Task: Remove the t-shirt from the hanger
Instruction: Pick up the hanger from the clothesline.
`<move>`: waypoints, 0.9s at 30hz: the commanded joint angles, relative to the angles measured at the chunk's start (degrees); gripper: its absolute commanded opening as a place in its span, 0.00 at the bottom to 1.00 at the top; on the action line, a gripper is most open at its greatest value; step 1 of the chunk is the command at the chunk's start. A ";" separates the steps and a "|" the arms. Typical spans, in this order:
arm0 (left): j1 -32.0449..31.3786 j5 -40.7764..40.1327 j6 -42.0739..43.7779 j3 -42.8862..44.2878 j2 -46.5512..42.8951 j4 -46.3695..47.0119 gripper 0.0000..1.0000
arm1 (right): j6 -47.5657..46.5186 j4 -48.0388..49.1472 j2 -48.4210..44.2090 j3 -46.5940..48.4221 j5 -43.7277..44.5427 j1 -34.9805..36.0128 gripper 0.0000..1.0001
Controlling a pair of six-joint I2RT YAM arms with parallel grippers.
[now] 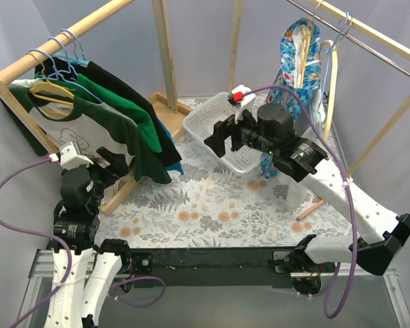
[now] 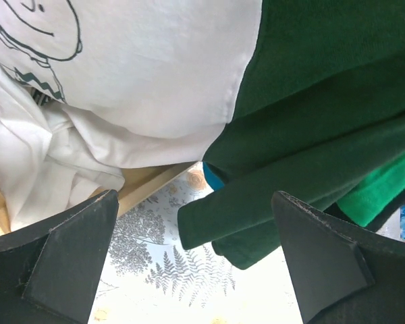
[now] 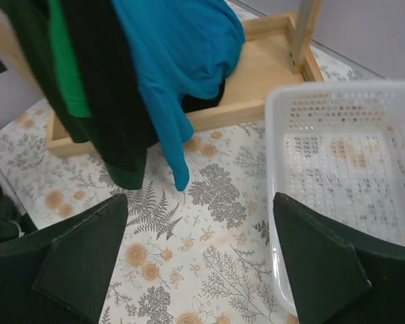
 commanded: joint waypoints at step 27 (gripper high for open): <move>-0.26 -0.14 -9.15 1.47 -2.60 -8.94 0.98 | -23.46 15.92 33.15 43.52 -17.15 17.26 0.62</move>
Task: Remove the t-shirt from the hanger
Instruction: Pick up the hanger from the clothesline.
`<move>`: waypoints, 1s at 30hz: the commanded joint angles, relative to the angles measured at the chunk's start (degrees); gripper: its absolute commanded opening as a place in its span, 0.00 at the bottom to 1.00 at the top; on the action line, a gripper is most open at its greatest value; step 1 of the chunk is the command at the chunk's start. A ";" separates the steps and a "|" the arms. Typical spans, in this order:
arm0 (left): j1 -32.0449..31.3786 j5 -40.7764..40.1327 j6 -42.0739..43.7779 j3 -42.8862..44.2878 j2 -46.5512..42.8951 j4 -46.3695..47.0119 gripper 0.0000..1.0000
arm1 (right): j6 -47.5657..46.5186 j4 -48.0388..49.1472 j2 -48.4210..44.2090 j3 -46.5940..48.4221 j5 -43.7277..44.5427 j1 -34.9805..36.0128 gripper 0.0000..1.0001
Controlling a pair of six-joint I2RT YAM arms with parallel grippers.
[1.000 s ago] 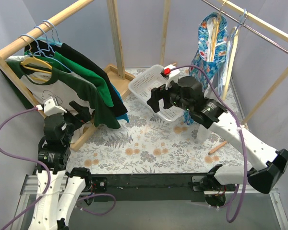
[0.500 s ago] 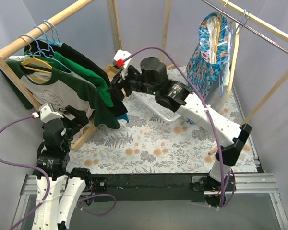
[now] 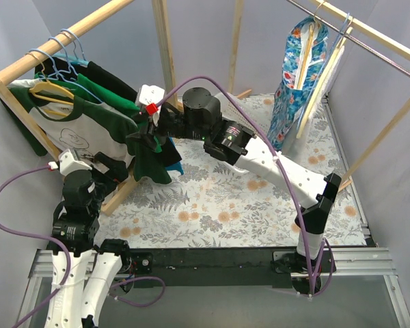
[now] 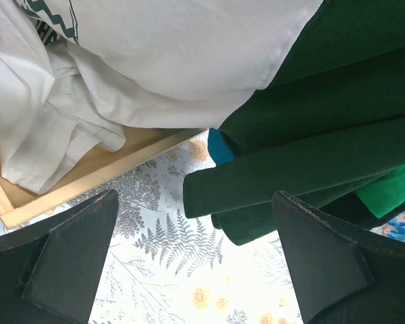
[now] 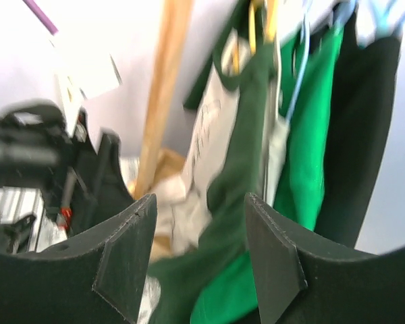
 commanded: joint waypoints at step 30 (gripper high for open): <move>-0.24 1.13 -2.01 1.82 -3.59 -2.30 0.98 | -0.37 17.18 10.12 7.01 3.96 0.56 0.01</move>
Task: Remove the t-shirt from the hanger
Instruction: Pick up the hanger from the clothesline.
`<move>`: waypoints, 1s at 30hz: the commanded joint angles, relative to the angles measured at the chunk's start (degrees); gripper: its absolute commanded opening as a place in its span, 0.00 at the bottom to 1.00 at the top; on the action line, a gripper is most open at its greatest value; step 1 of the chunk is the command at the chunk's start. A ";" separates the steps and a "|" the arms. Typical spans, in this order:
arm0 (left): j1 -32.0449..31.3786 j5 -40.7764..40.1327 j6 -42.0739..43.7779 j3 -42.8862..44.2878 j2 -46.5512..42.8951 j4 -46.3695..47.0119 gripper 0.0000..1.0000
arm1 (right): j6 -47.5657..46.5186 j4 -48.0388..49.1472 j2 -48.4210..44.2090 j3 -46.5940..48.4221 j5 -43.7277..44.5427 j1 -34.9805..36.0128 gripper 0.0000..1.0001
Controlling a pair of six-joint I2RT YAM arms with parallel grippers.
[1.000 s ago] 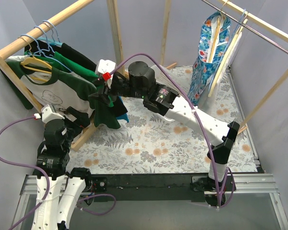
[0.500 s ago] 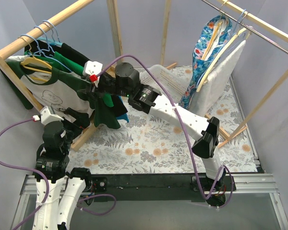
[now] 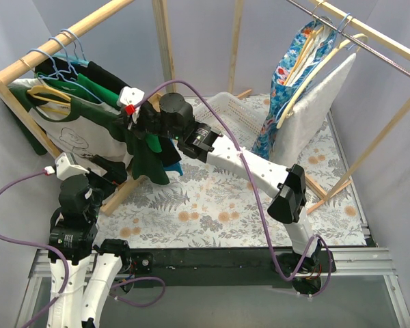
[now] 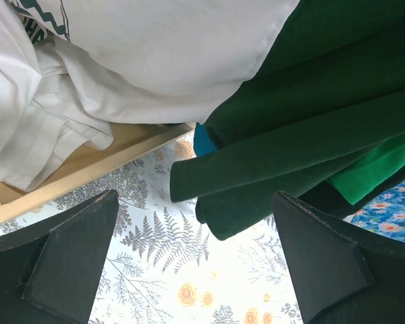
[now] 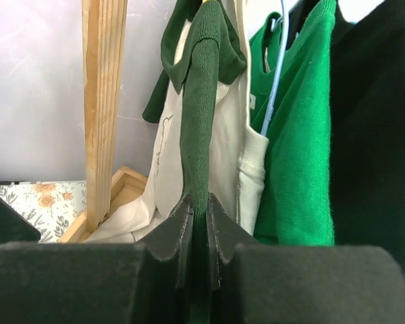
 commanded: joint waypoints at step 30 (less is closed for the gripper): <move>-0.24 -0.14 0.70 0.28 -2.62 -0.85 0.98 | 14.72 26.87 -9.44 -1.59 9.26 0.52 0.01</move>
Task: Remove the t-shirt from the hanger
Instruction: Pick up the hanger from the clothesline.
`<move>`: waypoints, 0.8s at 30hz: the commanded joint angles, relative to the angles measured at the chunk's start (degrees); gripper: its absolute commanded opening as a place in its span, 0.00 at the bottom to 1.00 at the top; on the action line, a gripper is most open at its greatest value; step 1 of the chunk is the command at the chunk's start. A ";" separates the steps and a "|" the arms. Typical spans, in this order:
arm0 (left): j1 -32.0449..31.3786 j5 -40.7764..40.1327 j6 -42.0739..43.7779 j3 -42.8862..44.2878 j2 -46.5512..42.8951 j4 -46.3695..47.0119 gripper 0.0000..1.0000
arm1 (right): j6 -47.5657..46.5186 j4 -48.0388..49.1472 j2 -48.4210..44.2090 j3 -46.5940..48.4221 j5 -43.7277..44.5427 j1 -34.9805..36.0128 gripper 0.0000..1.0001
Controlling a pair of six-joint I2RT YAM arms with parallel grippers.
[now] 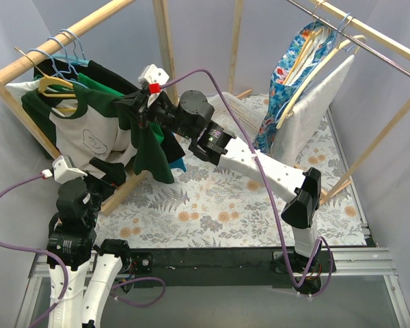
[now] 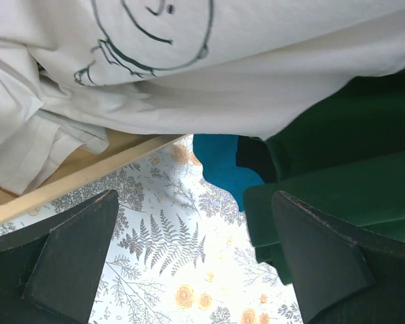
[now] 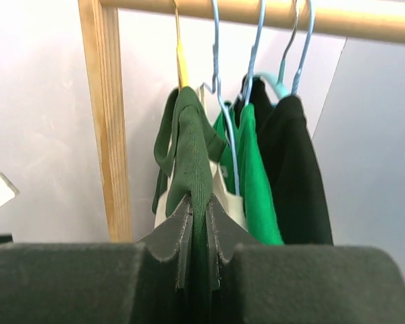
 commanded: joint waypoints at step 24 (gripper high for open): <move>-0.24 1.27 2.50 0.46 -0.90 0.20 0.98 | -1.49 22.24 -29.59 -33.30 2.71 0.19 0.01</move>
